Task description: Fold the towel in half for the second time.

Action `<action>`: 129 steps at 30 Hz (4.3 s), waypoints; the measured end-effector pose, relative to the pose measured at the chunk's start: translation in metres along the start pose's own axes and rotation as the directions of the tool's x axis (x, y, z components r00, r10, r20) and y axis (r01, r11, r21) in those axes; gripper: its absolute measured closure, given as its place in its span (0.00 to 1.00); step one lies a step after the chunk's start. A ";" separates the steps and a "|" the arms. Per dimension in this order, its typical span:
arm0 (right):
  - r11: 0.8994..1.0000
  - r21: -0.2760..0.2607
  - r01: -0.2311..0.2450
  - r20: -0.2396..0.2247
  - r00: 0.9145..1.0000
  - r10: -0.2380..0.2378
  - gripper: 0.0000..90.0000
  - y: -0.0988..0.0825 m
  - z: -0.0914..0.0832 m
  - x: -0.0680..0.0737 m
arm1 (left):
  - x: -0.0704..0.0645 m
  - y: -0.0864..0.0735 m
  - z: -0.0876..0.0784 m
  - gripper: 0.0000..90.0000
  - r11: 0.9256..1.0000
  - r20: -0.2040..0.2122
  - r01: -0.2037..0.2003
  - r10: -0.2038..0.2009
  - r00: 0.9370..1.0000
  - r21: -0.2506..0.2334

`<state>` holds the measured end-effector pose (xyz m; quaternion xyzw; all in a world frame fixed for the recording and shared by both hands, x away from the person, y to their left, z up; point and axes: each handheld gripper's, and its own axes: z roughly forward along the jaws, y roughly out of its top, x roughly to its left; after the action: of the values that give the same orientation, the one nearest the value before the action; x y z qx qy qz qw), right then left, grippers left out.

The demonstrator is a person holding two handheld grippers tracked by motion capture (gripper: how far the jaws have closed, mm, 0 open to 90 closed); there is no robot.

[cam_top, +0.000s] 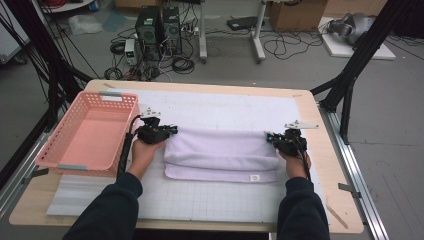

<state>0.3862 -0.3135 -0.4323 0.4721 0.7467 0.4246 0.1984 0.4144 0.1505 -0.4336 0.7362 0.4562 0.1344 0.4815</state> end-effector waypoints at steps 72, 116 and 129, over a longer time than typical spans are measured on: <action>0.992 0.069 0.103 0.058 0.993 -0.107 0.67 -0.012 0.003 0.031 | -0.006 -0.021 -0.002 0.84 0.997 -0.093 -0.077 0.078 0.993 0.010; 0.993 0.093 0.066 -0.011 0.998 -0.065 0.57 -0.055 -0.055 0.035 | -0.027 -0.064 -0.056 0.51 0.996 0.028 -0.017 0.014 0.999 0.093; 0.995 0.095 0.040 -0.103 0.994 -0.031 0.87 -0.057 -0.046 0.035 | -0.022 -0.065 -0.066 0.94 0.995 0.050 -0.046 0.041 0.998 0.094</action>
<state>0.3069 -0.3141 -0.4492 0.4456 0.7838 0.4077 0.1445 0.3244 0.1792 -0.4493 0.7711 0.4342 0.1055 0.4536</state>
